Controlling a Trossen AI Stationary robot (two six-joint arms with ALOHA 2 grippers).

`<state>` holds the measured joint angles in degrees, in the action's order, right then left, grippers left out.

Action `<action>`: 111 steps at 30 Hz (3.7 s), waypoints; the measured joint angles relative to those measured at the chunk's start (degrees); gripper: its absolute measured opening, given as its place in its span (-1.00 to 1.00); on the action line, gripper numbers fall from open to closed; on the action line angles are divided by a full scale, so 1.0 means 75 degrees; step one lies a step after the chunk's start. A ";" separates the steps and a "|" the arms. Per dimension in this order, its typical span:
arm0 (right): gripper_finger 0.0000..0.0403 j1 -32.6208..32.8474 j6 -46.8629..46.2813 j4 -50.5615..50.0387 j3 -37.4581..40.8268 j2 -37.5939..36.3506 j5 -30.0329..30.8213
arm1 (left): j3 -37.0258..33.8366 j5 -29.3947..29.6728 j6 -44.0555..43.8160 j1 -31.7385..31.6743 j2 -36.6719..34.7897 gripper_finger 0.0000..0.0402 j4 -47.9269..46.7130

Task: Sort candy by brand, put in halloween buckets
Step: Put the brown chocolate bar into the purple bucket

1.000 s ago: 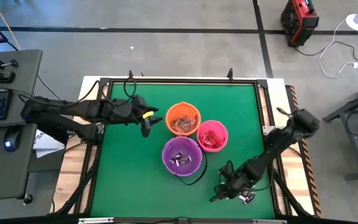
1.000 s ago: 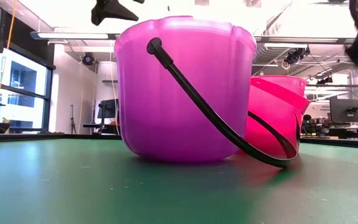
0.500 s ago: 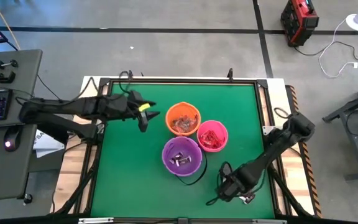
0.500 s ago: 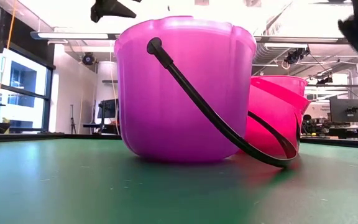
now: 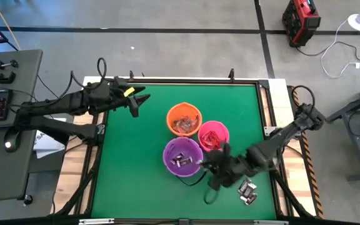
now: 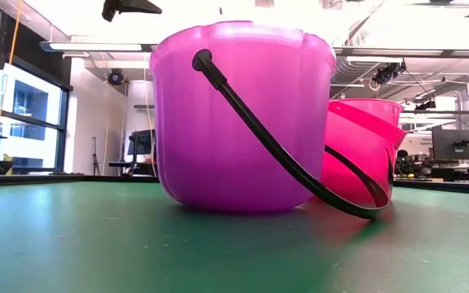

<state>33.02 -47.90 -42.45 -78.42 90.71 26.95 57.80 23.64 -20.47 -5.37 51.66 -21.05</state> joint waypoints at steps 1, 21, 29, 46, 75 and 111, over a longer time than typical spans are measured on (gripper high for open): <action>-0.98 -0.0197 0.0362 0.0355 0.0053 0.0048 -0.0104 | 0.0000 -0.0002 -0.0040 0.0002 0.0025 0.10 0.0001; 0.13 -0.1720 0.1114 0.0657 0.0109 0.0192 -0.2329 | 0.0000 -0.0484 -0.0451 -0.0016 0.0140 0.10 -0.0019; 0.18 0.0284 -0.2817 -0.2722 0.0797 -0.0963 -0.2531 | 0.0003 -0.0522 -0.0466 -0.0038 0.0140 0.10 -0.0526; 0.18 0.2192 -1.0864 0.0708 0.5325 -0.1434 -0.3819 | 0.0003 -0.0458 -0.0729 -0.0038 0.0140 0.10 -0.0587; -0.99 0.2020 -0.9564 -0.0891 0.4280 -0.1308 -0.3984 | 0.0006 -0.0469 -0.0607 -0.0038 0.0140 0.10 -0.0648; -0.89 -0.0743 -0.1891 0.0511 0.0281 -0.1382 -0.1995 | 0.0005 -0.0322 -0.0601 -0.0038 0.0143 0.10 -0.0645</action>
<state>27.45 -62.09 -38.61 -76.31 80.34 11.99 57.84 21.22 -24.98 -5.65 52.73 -25.89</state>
